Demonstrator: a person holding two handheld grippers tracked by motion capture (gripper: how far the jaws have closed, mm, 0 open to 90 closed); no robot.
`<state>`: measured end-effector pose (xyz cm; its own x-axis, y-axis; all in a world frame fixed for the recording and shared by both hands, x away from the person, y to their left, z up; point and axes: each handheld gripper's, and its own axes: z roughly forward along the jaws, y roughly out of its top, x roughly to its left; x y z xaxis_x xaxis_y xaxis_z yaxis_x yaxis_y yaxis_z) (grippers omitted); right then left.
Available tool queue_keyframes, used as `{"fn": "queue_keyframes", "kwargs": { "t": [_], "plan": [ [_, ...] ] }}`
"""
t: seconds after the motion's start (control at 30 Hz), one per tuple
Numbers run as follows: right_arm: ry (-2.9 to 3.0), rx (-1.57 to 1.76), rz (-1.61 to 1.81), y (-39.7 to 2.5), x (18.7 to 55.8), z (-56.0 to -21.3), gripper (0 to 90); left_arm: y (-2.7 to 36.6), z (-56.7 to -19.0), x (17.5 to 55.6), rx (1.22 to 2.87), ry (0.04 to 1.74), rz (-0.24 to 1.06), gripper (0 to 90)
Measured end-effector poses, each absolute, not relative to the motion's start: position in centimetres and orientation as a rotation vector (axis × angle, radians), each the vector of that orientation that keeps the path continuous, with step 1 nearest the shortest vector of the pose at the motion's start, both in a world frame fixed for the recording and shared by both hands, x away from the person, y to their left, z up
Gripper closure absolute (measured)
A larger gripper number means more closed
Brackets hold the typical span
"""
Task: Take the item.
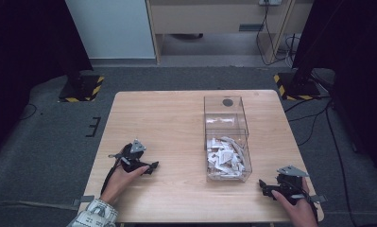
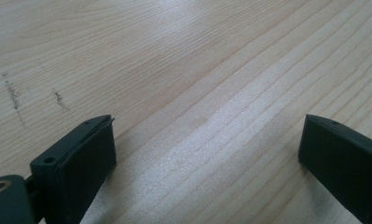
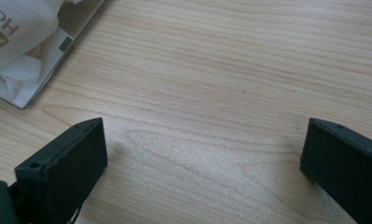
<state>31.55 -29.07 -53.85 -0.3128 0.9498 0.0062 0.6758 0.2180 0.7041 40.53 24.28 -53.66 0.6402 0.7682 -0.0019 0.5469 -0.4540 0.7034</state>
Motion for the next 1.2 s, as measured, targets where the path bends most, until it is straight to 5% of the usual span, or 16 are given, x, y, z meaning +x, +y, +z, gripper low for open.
{"fn": "queue_keyframes", "kwargs": {
  "t": [1.2],
  "plan": [
    [2.068, 1.507, 0.856, -29.1, 31.5, -53.8, 0.8, 15.3, -45.5, 39.5, 2.139, 0.684, 0.408, 7.0]
  ]
}}
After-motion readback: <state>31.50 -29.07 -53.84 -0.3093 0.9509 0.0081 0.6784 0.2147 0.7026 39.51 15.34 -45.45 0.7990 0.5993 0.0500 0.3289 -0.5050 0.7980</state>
